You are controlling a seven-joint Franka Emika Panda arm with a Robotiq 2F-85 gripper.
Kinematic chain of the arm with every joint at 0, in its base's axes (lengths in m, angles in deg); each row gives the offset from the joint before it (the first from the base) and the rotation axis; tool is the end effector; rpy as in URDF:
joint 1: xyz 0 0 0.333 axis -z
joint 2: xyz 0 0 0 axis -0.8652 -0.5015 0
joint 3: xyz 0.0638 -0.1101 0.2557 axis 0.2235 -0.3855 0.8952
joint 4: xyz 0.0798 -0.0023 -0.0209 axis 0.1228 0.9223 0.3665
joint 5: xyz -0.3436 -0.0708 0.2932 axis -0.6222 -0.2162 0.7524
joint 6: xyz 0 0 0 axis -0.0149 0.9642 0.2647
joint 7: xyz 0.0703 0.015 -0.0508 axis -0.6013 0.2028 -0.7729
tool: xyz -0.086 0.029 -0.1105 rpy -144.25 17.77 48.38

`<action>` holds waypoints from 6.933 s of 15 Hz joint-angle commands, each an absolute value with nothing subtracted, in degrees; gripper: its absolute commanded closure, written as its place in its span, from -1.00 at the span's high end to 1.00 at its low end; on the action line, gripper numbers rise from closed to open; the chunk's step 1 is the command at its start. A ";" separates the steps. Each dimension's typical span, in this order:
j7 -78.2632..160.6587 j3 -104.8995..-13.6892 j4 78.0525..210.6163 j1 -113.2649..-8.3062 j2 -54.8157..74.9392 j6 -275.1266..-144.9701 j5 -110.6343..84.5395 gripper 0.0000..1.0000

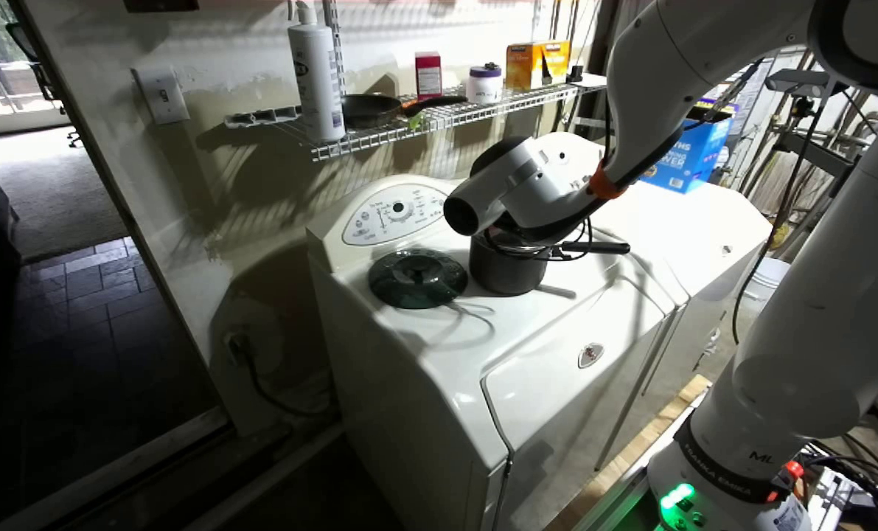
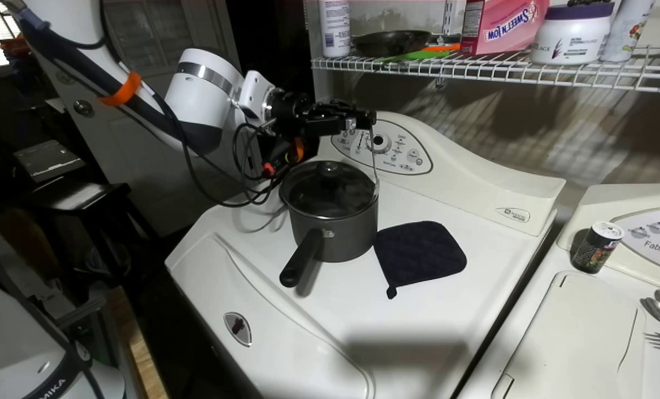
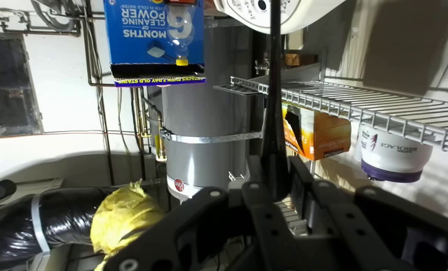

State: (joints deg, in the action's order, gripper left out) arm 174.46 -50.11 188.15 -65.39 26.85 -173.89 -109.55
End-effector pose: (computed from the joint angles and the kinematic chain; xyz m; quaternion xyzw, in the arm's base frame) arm 0.5571 -0.0237 0.2906 0.5844 -0.3929 0.5972 0.3839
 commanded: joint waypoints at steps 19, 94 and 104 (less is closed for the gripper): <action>170.44 -49.90 186.06 -65.51 25.47 -173.33 -104.78 -0.89; 160.81 -49.28 176.94 -64.70 16.07 -170.55 -100.79 -0.89; 157.93 -49.61 175.63 -64.01 16.35 -172.03 -99.40 -0.89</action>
